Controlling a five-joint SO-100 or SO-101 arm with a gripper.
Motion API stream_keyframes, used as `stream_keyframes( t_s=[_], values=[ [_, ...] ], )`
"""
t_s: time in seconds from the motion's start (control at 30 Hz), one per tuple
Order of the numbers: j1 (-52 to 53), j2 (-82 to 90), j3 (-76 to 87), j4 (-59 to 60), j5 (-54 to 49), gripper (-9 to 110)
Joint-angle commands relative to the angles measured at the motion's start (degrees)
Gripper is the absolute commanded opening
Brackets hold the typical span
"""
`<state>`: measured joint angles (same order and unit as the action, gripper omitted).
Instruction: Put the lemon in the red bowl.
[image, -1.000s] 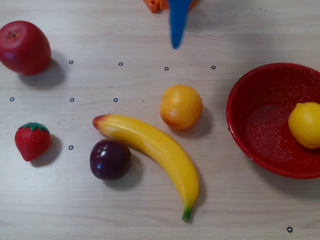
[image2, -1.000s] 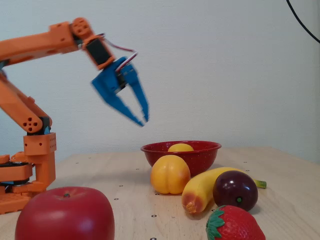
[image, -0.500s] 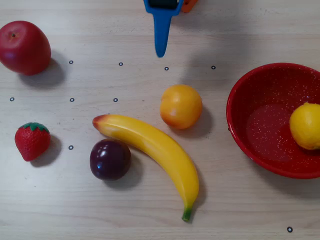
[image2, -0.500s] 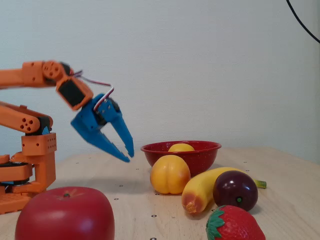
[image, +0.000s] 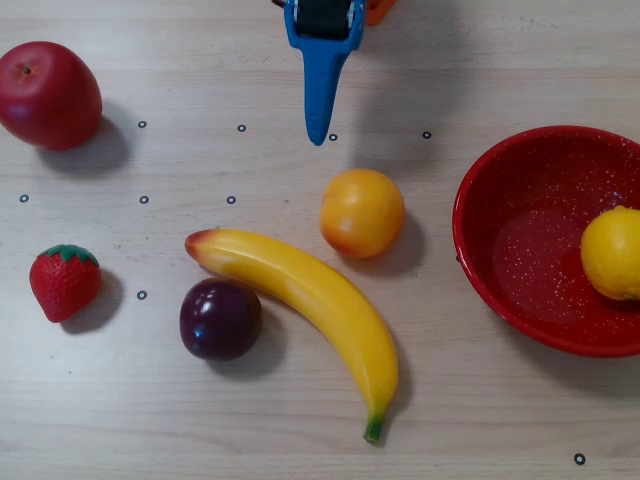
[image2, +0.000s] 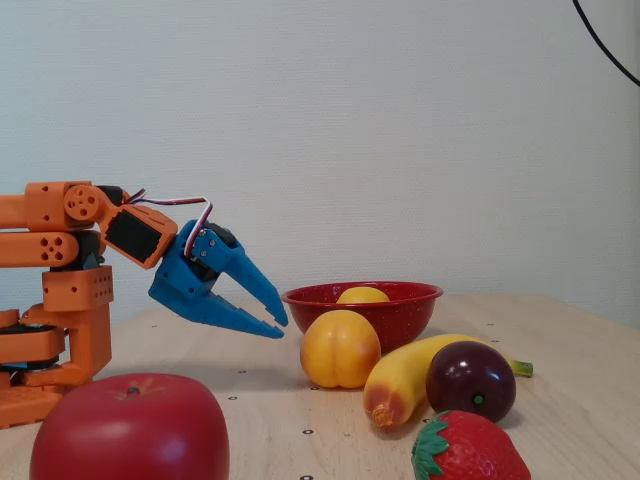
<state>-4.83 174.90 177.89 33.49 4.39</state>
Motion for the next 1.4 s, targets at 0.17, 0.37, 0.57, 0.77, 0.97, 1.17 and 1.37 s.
stream_keyframes(
  t_s=[0.17,0.37,0.57,0.77,0.97,1.17,1.37],
  values=[
    [-0.53,4.83,0.79,7.03,-3.25,0],
    [0.09,8.70,0.79,14.59,-3.78,0],
    [0.09,10.20,0.79,16.52,-3.69,0],
    [0.18,10.20,0.79,16.70,-3.87,0],
    [0.18,10.20,0.79,16.79,-3.87,0],
    [0.18,10.11,0.79,16.96,-3.78,0],
    [0.18,10.11,0.79,16.96,-3.78,0]
  ],
)
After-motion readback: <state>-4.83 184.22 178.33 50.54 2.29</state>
